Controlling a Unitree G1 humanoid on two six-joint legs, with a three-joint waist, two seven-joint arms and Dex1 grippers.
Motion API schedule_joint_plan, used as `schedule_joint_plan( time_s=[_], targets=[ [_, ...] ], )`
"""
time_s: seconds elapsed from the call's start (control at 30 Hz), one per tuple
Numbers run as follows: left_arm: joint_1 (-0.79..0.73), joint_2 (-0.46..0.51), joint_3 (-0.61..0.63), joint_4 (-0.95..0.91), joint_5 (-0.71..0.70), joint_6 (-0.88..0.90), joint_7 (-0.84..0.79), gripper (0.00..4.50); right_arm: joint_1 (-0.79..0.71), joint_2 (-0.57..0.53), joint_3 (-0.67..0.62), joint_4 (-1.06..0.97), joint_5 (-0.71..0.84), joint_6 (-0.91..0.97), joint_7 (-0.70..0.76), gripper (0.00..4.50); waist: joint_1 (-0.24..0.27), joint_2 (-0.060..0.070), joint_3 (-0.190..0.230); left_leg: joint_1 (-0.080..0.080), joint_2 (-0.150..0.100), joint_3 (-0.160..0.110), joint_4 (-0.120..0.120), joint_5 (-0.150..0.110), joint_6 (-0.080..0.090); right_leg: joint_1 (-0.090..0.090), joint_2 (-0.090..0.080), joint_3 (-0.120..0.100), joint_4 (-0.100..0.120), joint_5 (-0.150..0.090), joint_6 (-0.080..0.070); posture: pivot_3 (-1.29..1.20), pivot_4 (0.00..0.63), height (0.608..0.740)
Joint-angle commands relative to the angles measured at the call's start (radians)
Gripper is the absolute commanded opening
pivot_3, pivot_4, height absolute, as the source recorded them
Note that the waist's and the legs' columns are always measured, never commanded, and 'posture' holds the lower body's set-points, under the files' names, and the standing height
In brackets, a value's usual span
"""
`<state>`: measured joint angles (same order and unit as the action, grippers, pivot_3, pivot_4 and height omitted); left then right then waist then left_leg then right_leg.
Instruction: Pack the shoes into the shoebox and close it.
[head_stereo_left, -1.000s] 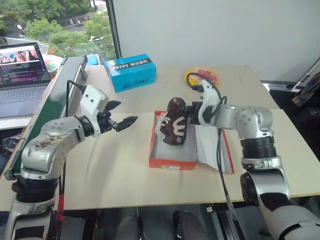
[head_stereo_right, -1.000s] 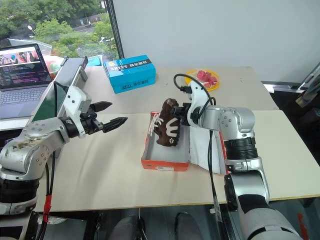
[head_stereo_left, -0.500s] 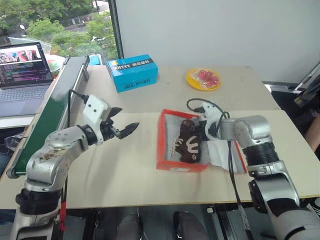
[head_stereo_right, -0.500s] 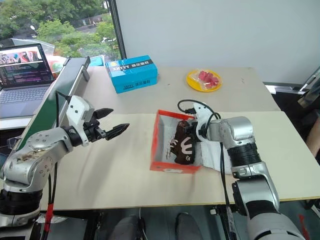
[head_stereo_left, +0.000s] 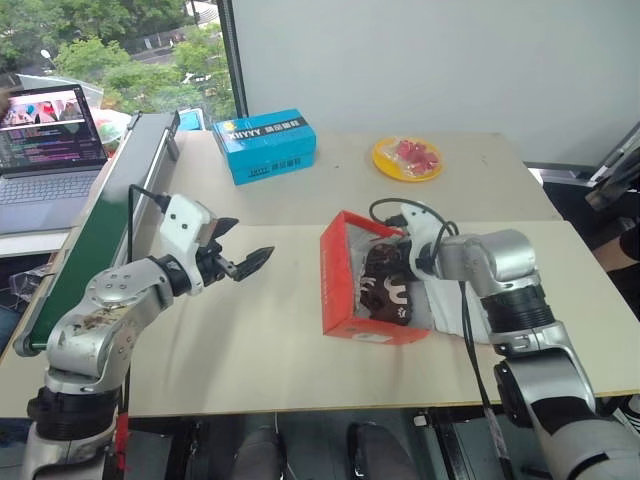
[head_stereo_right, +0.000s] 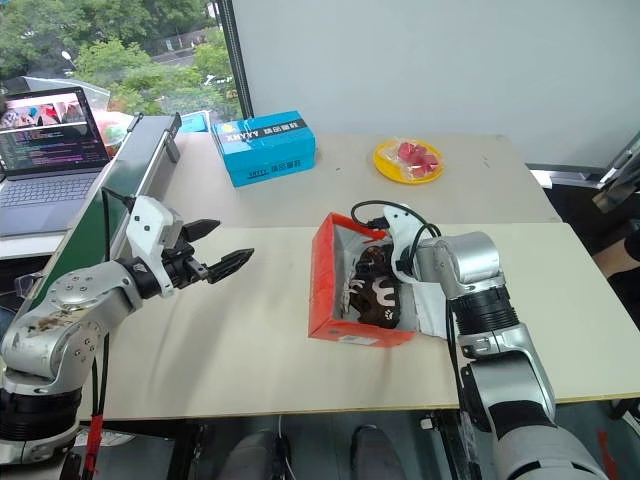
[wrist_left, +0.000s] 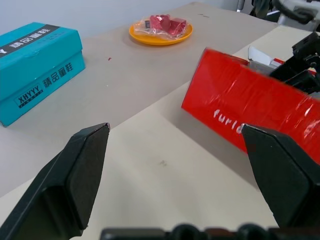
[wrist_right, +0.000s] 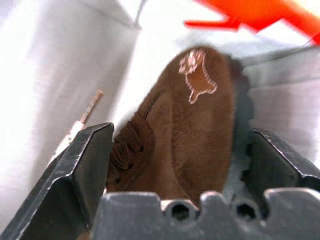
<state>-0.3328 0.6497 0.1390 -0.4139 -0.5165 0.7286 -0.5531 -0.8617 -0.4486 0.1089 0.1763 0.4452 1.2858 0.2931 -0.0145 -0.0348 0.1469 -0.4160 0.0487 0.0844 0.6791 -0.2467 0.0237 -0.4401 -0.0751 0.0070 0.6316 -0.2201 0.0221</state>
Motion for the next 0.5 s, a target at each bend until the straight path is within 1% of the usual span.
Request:
schedule_joint_plan(
  time_s=[0.03,0.17,0.2,0.27,0.37,0.4,0.5],
  targets=[
    [-0.006,0.006,0.036,0.006,0.014,0.006,0.031,4.5,-0.052,-0.014,-0.083,-0.109,0.018,0.071,0.003,4.45,-0.001,0.0,0.0,0.0,0.0,0.0,0.0,0.0,0.0,0.0,0.0,0.0,0.0,0.0,0.0,0.0,0.15,0.74],
    [0.013,0.007,0.045,0.015,0.036,0.026,0.074,4.5,-0.083,0.028,-0.169,-0.144,0.036,0.072,-0.002,4.45,-0.001,0.0,0.0,0.0,0.0,0.0,0.0,0.0,0.0,0.0,0.0,0.0,0.0,0.0,0.0,0.0,0.15,0.74],
    [0.019,0.001,0.054,0.012,0.04,0.031,0.091,4.5,-0.084,0.034,-0.172,-0.16,0.04,0.031,0.019,4.45,-0.001,0.0,0.0,0.0,0.0,0.0,0.0,0.0,0.0,0.0,0.0,0.0,0.0,0.0,0.0,0.0,0.15,0.74],
    [0.043,-0.016,0.082,0.004,0.053,0.039,0.142,4.5,-0.062,0.025,-0.122,-0.213,0.027,-0.138,0.123,4.45,-0.002,0.0,0.0,0.0,0.0,0.0,0.0,0.0,0.0,0.0,0.0,0.0,0.0,0.0,0.0,0.0,0.15,0.74],
    [0.105,-0.048,0.146,-0.006,0.089,0.04,0.231,4.5,-0.003,0.062,-0.121,-0.26,0.062,-0.288,0.244,4.45,-0.004,0.0,0.0,0.001,0.0,0.0,-0.001,0.0,0.0,0.0,0.0,0.0,0.0,0.0,0.0,0.0,0.15,0.74],
    [0.121,-0.055,0.162,-0.009,0.097,0.037,0.25,4.5,0.014,0.07,-0.115,-0.269,0.066,-0.323,0.272,4.45,-0.004,0.0,0.0,0.001,0.0,0.0,-0.001,0.0,0.0,0.0,0.0,0.0,0.0,0.0,0.0,0.0,0.15,0.74],
    [0.165,-0.122,0.278,-0.018,0.095,0.008,0.338,4.5,0.069,0.125,-0.078,-0.244,0.039,-0.451,0.31,4.45,-0.001,0.0,0.0,0.001,0.001,0.0,0.0,0.0,0.0,0.001,0.0,0.0,0.0,0.0,0.0,0.0,0.15,0.74]
  ],
)
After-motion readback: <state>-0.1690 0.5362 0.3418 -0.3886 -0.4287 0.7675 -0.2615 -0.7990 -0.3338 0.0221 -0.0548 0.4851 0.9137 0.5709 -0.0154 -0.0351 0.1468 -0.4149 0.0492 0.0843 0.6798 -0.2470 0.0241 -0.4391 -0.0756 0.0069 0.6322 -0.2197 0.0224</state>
